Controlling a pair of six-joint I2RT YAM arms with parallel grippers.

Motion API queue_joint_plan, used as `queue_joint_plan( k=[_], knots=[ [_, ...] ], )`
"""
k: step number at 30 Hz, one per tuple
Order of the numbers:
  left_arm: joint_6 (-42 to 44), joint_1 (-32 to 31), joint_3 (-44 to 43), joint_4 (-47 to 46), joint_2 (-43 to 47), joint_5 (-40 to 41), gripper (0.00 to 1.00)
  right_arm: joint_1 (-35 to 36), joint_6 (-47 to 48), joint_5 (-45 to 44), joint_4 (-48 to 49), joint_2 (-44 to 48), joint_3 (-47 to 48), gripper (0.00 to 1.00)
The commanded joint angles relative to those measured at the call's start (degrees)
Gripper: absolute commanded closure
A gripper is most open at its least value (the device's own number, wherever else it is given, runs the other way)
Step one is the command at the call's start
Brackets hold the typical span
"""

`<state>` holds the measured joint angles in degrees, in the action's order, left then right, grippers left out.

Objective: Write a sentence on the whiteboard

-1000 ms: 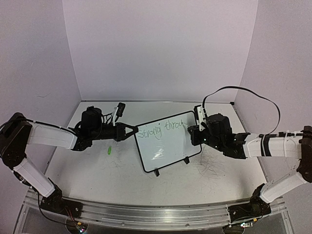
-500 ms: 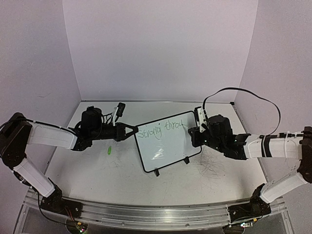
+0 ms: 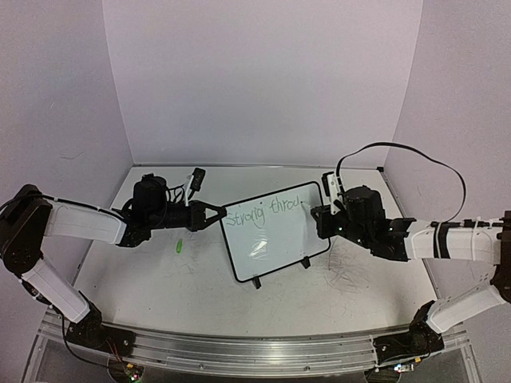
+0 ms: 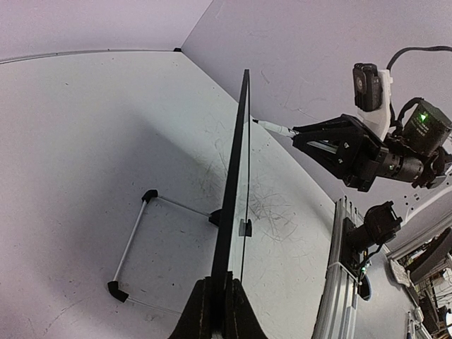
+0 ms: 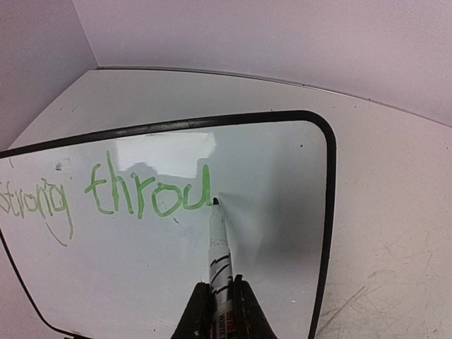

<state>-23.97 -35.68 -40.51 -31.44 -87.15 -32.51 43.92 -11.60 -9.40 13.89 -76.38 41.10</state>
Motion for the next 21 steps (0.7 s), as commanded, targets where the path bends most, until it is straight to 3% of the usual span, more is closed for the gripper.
queue_joint_plan(
  k=[1,21],
  knots=[
    [3.66,-0.29,0.23,7.62,-1.73,4.17,1.0,-0.49,0.16,-1.11,1.61,0.85,0.92,1.0],
    [3.98,-0.28,-0.09,7.96,-1.62,4.07,1.0,-1.47,0.83,-3.3,2.89,-3.66,4.26,1.0]
  ],
)
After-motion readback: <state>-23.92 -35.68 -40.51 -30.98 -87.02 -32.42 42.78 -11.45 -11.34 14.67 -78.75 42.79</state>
